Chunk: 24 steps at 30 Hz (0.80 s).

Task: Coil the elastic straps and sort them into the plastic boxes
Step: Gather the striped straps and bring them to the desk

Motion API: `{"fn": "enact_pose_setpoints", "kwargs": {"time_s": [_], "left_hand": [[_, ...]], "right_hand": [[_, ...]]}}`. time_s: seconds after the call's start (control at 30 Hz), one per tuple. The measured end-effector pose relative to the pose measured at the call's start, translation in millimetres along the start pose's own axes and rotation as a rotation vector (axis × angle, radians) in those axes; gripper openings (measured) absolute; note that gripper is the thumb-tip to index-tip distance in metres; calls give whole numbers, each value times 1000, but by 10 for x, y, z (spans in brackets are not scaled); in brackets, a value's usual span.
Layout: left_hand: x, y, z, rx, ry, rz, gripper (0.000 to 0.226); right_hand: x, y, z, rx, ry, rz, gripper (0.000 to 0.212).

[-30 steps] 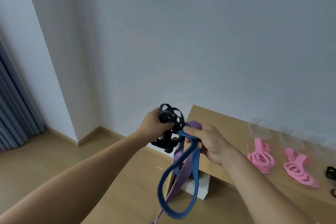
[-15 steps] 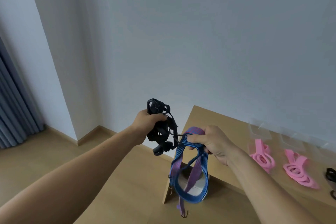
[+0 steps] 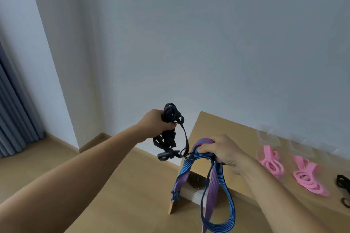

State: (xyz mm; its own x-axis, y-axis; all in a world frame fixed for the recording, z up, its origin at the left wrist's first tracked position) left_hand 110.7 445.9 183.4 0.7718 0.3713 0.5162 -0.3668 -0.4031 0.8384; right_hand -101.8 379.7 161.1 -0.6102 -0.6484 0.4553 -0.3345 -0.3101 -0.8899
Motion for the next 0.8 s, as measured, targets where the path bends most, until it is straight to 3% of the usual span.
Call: {"fn": "enact_pose_setpoints", "kwargs": {"time_s": [0.1, 0.27, 0.37, 0.43, 0.57, 0.7, 0.8], "left_hand": [[80, 99, 14, -47, 43, 235, 13], [19, 380, -44, -194, 24, 586, 12], [127, 576, -61, -207, 156, 521, 12], [102, 635, -53, -193, 136, 377, 11], [-177, 611, -92, -122, -93, 31, 9], [-271, 718, -104, -134, -102, 62, 11], [-281, 885, -134, -176, -118, 49, 10]], "right_hand": [[62, 23, -79, -25, 11, 38, 8], [147, 48, -207, -38, 19, 86, 16], [75, -18, -332, -7, -103, 88, 11], [52, -37, -403, 30, -150, 142, 5], [126, 45, -516, 29, -81, 351, 6], [278, 144, -636, 29, 51, 440, 5], [454, 284, -722, -25, 209, 368, 19]]}}
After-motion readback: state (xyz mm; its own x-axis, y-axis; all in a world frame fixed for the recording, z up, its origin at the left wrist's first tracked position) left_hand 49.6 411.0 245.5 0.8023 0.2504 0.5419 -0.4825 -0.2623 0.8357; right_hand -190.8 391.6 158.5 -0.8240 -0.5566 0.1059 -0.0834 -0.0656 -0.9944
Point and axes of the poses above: each hand's wrist, its own z-axis towards the middle knuckle, its own x-axis out of the back of the hand, y = z × x, the point moved 8 cm from there along z, towards the middle knuckle, and after that the axes turned 12 degrees about x, right-handed, at the moved point
